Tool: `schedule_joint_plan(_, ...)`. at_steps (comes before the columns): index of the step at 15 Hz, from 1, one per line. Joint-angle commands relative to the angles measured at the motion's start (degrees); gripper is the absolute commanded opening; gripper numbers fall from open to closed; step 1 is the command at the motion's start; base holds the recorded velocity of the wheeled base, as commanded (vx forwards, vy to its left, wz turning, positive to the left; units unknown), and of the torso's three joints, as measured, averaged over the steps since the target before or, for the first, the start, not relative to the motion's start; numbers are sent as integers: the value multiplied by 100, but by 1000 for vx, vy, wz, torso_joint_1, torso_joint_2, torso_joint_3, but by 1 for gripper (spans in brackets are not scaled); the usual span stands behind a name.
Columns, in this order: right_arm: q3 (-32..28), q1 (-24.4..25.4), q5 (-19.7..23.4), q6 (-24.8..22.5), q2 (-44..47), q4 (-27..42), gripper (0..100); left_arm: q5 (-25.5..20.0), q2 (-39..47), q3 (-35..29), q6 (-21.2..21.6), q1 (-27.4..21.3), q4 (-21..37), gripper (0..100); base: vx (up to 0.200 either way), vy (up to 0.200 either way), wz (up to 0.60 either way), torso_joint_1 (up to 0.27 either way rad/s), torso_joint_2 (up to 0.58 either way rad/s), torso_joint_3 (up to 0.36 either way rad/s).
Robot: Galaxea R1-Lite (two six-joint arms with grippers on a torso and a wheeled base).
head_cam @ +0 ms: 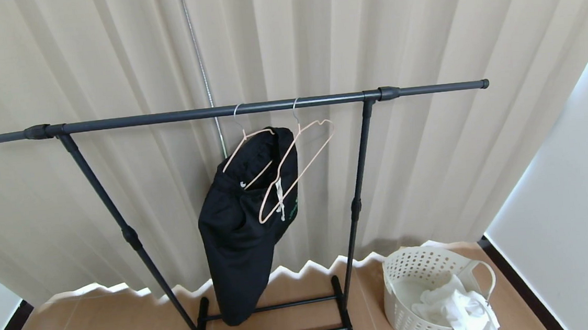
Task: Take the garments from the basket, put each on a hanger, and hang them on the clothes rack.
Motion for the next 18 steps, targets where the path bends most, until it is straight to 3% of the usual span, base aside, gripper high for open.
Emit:
schedule_joint_plan(1,-13,2,17,1,-11,4,100,-23,2,0,-20,4,-4,100,0,0,0,0,0,0)
schedule_joint_plan(7,-13,2,25,-7,-11,4,100,-40,-7,0,-37,-5,5,100,0,0,0,-13,22,14)
schedule_joint_plan(18,-13,-7,25,-7,-11,-4,100,-49,-7,0,-29,-5,14,100,0,0,0,-143,334,187)
